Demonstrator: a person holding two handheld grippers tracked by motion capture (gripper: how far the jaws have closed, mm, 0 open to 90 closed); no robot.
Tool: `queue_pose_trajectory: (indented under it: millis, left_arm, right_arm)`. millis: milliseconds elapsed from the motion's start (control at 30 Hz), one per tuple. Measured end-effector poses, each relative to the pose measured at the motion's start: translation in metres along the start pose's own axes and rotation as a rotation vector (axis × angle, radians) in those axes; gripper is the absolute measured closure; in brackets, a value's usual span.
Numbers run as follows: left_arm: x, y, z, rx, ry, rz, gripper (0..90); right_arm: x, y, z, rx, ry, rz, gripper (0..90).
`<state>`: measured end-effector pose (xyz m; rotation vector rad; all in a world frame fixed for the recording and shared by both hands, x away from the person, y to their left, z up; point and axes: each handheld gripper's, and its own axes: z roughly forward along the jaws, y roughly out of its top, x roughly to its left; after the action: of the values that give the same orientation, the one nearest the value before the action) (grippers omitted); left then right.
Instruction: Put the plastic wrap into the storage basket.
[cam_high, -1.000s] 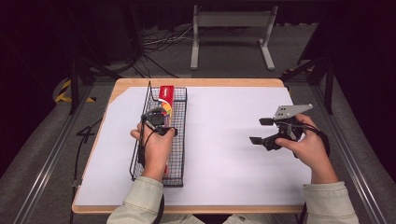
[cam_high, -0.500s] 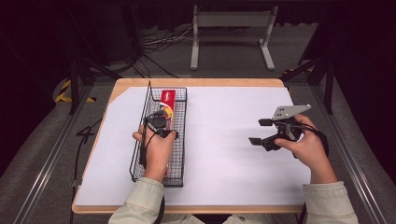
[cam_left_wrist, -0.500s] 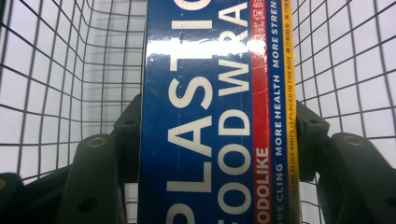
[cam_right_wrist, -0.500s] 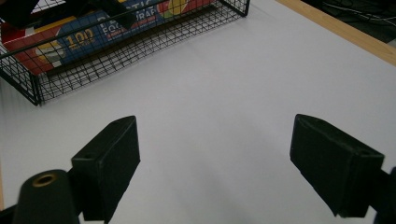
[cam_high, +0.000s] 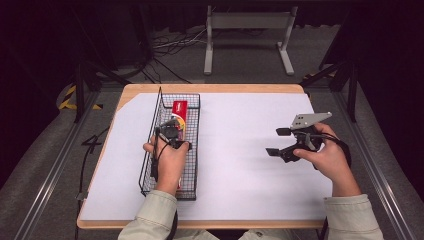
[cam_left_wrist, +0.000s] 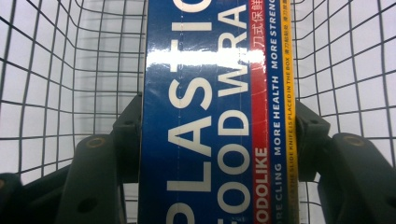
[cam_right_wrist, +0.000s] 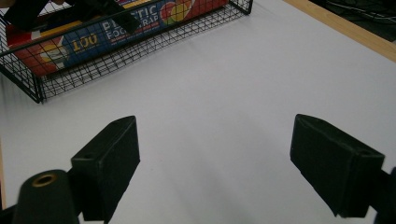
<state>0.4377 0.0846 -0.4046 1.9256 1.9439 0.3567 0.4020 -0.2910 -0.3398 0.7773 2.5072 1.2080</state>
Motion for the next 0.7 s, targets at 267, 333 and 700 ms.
queue_pose_trajectory:
  millis: [267, 333, 700]
  left_arm:
    - [-0.002, 0.003, -0.010, -0.065, -0.012, 0.010, 36.4]
    - [-0.002, 0.005, -0.017, -0.073, -0.013, 0.029, 35.3]
    - [0.001, 0.019, -0.061, -0.204, -0.056, 0.095, 29.8]
  right_arm:
    - [0.001, 0.000, 0.001, 0.006, 0.006, 0.000, 15.7]
    - [0.001, 0.000, 0.001, 0.005, 0.009, 0.000, 15.6]
    - [-0.002, -0.001, 0.002, -0.006, -0.001, 0.006, 15.8]
